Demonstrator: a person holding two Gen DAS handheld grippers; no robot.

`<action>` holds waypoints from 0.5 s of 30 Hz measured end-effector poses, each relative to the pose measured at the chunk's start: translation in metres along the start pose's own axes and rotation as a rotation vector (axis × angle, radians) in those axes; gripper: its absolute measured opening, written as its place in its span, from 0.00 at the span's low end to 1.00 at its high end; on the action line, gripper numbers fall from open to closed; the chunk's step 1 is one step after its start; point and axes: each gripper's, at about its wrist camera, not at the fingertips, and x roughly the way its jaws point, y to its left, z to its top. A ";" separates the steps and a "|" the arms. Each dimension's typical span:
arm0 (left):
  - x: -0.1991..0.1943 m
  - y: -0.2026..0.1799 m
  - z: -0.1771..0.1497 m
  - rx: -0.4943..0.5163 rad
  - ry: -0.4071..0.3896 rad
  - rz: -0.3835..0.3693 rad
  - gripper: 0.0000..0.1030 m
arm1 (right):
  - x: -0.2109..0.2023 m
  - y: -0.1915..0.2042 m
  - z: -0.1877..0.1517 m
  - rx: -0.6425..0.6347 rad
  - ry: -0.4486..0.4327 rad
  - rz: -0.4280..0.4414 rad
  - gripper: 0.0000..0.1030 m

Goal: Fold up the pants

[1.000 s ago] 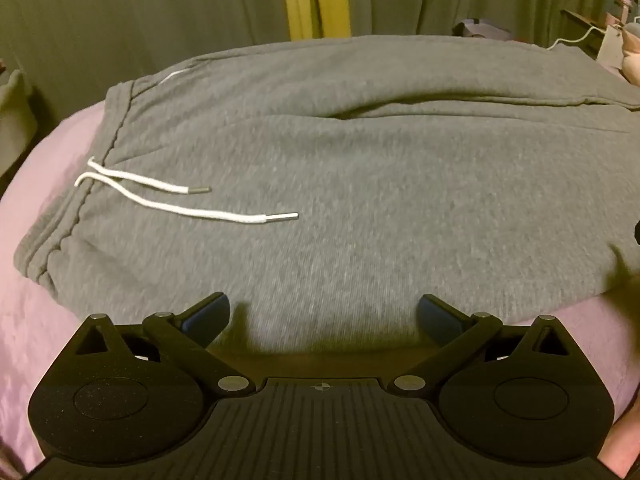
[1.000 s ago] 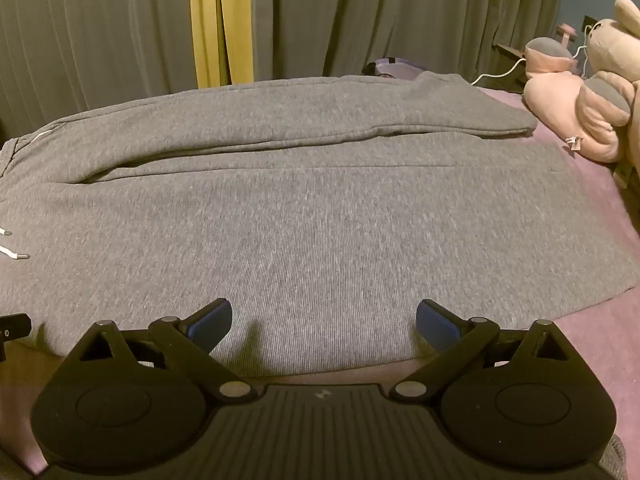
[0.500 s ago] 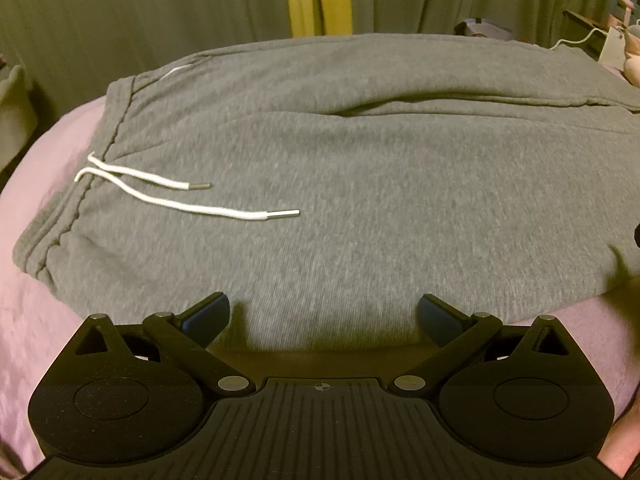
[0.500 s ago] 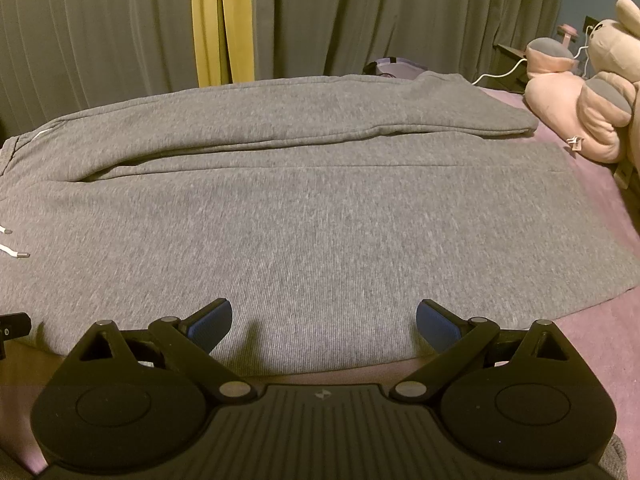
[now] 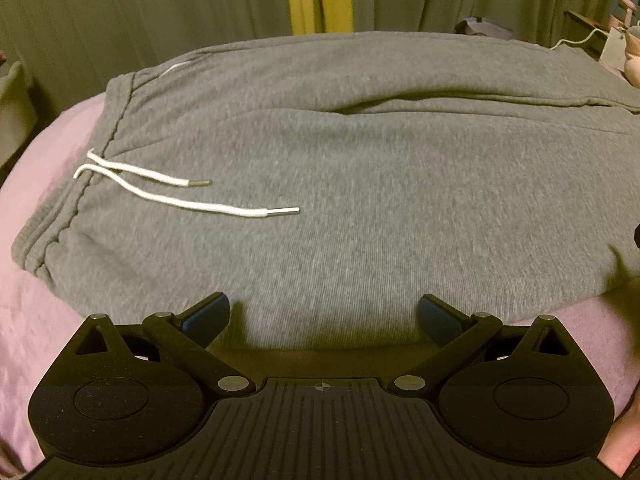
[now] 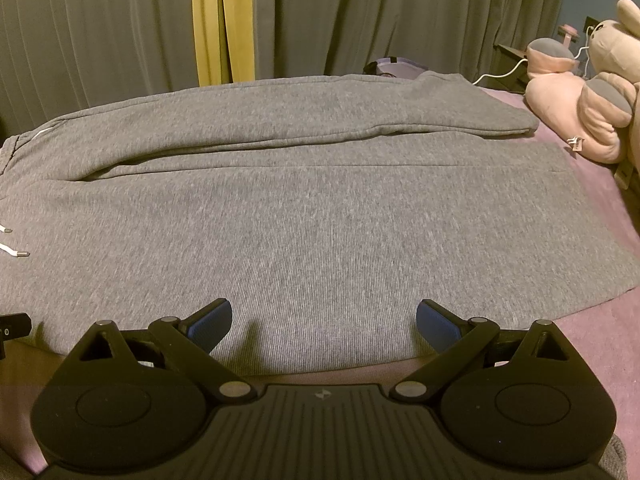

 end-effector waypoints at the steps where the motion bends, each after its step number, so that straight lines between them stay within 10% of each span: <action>1: 0.000 0.000 0.000 0.000 0.001 0.000 1.00 | 0.000 0.000 0.000 0.000 0.000 0.000 0.96; 15: 0.000 0.002 0.000 -0.005 0.007 -0.005 1.00 | 0.000 0.000 -0.002 -0.001 -0.001 0.000 0.96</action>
